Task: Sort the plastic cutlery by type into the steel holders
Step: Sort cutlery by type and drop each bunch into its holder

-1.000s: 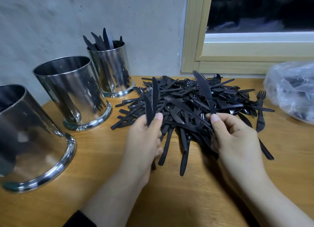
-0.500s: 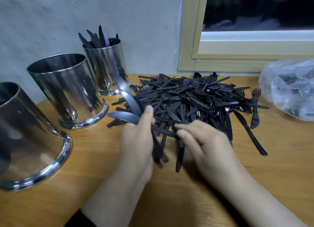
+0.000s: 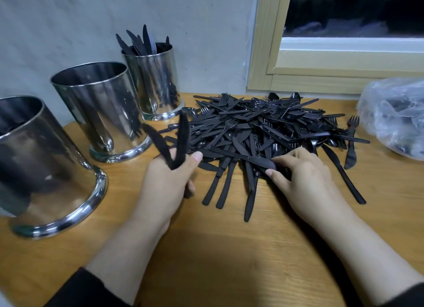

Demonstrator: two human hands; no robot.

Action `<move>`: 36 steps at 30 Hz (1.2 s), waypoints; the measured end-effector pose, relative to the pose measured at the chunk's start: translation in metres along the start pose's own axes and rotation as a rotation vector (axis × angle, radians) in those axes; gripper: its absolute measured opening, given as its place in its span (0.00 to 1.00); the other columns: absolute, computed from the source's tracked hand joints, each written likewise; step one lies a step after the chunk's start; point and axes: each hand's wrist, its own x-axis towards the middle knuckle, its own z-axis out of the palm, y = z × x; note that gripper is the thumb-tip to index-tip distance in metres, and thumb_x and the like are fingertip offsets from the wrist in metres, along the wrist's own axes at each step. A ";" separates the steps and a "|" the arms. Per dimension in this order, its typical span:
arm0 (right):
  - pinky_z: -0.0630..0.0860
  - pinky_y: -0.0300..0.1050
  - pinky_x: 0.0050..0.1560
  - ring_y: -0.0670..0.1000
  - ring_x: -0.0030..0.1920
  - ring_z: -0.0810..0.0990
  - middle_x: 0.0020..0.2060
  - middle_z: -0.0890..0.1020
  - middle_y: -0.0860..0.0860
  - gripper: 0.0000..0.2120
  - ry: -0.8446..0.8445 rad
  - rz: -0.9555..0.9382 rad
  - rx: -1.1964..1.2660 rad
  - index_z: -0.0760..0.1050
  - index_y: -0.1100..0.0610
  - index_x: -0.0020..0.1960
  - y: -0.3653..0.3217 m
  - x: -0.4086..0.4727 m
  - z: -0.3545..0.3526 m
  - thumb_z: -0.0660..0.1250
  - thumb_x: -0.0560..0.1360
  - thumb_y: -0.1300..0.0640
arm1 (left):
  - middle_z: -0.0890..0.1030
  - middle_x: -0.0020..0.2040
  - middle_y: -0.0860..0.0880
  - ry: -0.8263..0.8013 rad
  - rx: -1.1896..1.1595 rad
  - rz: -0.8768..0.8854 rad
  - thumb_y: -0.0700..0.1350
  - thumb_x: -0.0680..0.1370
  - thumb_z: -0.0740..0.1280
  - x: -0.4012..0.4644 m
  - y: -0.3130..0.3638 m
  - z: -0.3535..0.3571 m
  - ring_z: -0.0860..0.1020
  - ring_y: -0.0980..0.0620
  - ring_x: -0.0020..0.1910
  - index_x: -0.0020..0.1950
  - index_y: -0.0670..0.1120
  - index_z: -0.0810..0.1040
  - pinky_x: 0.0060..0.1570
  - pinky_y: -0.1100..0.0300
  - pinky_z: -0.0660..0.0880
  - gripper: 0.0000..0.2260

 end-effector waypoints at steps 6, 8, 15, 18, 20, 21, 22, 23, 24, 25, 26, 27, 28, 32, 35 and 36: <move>0.73 0.57 0.59 0.51 0.54 0.74 0.49 0.74 0.45 0.04 0.052 0.019 0.119 0.78 0.47 0.51 0.000 0.000 0.003 0.69 0.78 0.49 | 0.70 0.31 0.49 0.025 0.035 -0.004 0.58 0.79 0.69 0.007 -0.006 -0.003 0.68 0.50 0.30 0.39 0.48 0.73 0.34 0.52 0.69 0.16; 0.72 0.51 0.56 0.49 0.52 0.74 0.47 0.75 0.44 0.02 0.117 0.005 0.200 0.77 0.47 0.47 0.002 0.001 0.003 0.69 0.78 0.50 | 0.69 0.32 0.47 0.036 0.007 0.009 0.58 0.79 0.67 0.006 -0.004 -0.002 0.66 0.50 0.30 0.39 0.46 0.73 0.31 0.56 0.66 0.18; 0.68 0.32 0.35 0.44 0.35 0.74 0.34 0.79 0.44 0.08 0.337 -0.034 0.690 0.77 0.45 0.43 -0.013 -0.009 -0.012 0.68 0.80 0.54 | 0.80 0.30 0.52 0.151 0.110 0.269 0.56 0.84 0.59 -0.002 0.014 0.001 0.78 0.55 0.29 0.41 0.49 0.81 0.32 0.65 0.74 0.18; 0.70 0.37 0.36 0.47 0.35 0.75 0.35 0.80 0.45 0.07 0.307 -0.080 0.754 0.78 0.45 0.43 -0.019 -0.014 -0.015 0.68 0.79 0.55 | 0.73 0.24 0.56 -0.014 0.293 0.285 0.63 0.79 0.56 -0.006 0.020 0.007 0.70 0.58 0.22 0.53 0.56 0.82 0.22 0.67 0.64 0.18; 0.72 0.40 0.38 0.50 0.37 0.76 0.36 0.80 0.47 0.06 0.277 -0.104 0.774 0.79 0.46 0.43 -0.023 -0.016 -0.015 0.68 0.79 0.54 | 0.74 0.26 0.56 -0.165 0.445 0.305 0.60 0.81 0.57 -0.006 0.015 0.014 0.70 0.60 0.23 0.58 0.60 0.79 0.22 0.67 0.65 0.13; 0.72 0.40 0.39 0.51 0.37 0.77 0.37 0.81 0.48 0.05 0.263 -0.111 0.778 0.80 0.47 0.44 -0.024 -0.017 -0.015 0.68 0.78 0.54 | 0.77 0.29 0.58 -0.227 0.498 0.328 0.56 0.83 0.58 -0.006 0.014 0.018 0.74 0.60 0.26 0.57 0.62 0.78 0.25 0.67 0.68 0.09; 0.73 0.41 0.40 0.51 0.38 0.77 0.38 0.82 0.48 0.04 0.252 -0.114 0.779 0.80 0.47 0.45 -0.026 -0.018 -0.015 0.68 0.78 0.53 | 0.80 0.34 0.59 -0.273 0.527 0.350 0.54 0.84 0.59 -0.007 0.012 0.020 0.77 0.60 0.32 0.56 0.62 0.78 0.29 0.65 0.71 0.08; 0.74 0.42 0.41 0.51 0.38 0.78 0.38 0.82 0.48 0.04 0.242 -0.110 0.784 0.81 0.48 0.45 -0.026 -0.018 -0.015 0.68 0.77 0.52 | 0.81 0.38 0.57 -0.300 0.530 0.348 0.54 0.85 0.59 -0.007 0.011 0.022 0.79 0.58 0.38 0.55 0.61 0.79 0.33 0.62 0.73 0.08; 0.74 0.40 0.41 0.49 0.38 0.78 0.38 0.82 0.47 0.04 0.237 -0.100 0.792 0.81 0.47 0.45 -0.026 -0.018 -0.016 0.68 0.77 0.50 | 0.82 0.40 0.54 -0.307 0.517 0.332 0.54 0.84 0.59 -0.008 0.010 0.022 0.78 0.55 0.41 0.56 0.59 0.79 0.37 0.58 0.74 0.09; 0.73 0.36 0.40 0.46 0.39 0.78 0.38 0.82 0.45 0.05 0.232 -0.088 0.788 0.81 0.47 0.45 -0.024 -0.017 -0.016 0.67 0.76 0.48 | 0.82 0.39 0.51 -0.298 0.488 0.319 0.56 0.84 0.59 -0.007 0.010 0.022 0.78 0.53 0.39 0.55 0.56 0.80 0.37 0.57 0.73 0.11; 0.72 0.32 0.41 0.43 0.40 0.78 0.39 0.82 0.42 0.05 0.223 -0.071 0.749 0.81 0.47 0.46 -0.021 -0.015 -0.015 0.68 0.76 0.47 | 0.79 0.35 0.50 -0.281 0.451 0.305 0.57 0.83 0.60 -0.007 0.009 0.021 0.76 0.52 0.33 0.53 0.53 0.80 0.33 0.56 0.71 0.12; 0.71 0.30 0.43 0.41 0.43 0.78 0.40 0.81 0.41 0.04 0.202 -0.055 0.657 0.81 0.46 0.46 -0.016 -0.012 -0.014 0.69 0.76 0.47 | 0.75 0.31 0.51 -0.252 0.406 0.278 0.58 0.82 0.61 -0.007 0.008 0.020 0.73 0.53 0.28 0.50 0.49 0.79 0.30 0.55 0.69 0.15; 0.70 0.30 0.45 0.40 0.46 0.77 0.42 0.80 0.40 0.04 0.164 -0.044 0.521 0.81 0.46 0.46 -0.012 -0.008 -0.012 0.69 0.76 0.47 | 0.72 0.29 0.52 -0.213 0.336 0.236 0.60 0.80 0.62 -0.005 0.006 0.018 0.70 0.52 0.27 0.48 0.46 0.78 0.30 0.54 0.68 0.17; 0.73 0.51 0.56 0.46 0.50 0.72 0.45 0.73 0.41 0.07 0.006 -0.004 0.141 0.78 0.45 0.45 -0.005 -0.005 -0.006 0.71 0.75 0.43 | 0.69 0.30 0.48 -0.059 -0.037 0.015 0.59 0.79 0.65 -0.001 0.006 0.013 0.65 0.51 0.26 0.45 0.37 0.73 0.25 0.58 0.65 0.23; 0.69 0.50 0.54 0.47 0.51 0.70 0.44 0.71 0.41 0.07 -0.025 0.018 0.055 0.75 0.43 0.45 -0.007 -0.005 -0.007 0.71 0.74 0.42 | 0.69 0.28 0.48 -0.005 -0.130 -0.036 0.55 0.82 0.66 0.000 0.007 0.013 0.65 0.52 0.25 0.40 0.42 0.73 0.23 0.60 0.68 0.19; 0.67 0.49 0.54 0.47 0.51 0.70 0.44 0.71 0.41 0.07 -0.047 0.033 0.025 0.75 0.42 0.46 -0.008 -0.005 -0.007 0.71 0.74 0.41 | 0.67 0.27 0.48 0.014 -0.138 -0.037 0.55 0.82 0.66 0.000 0.006 0.014 0.65 0.51 0.25 0.39 0.43 0.72 0.24 0.59 0.72 0.19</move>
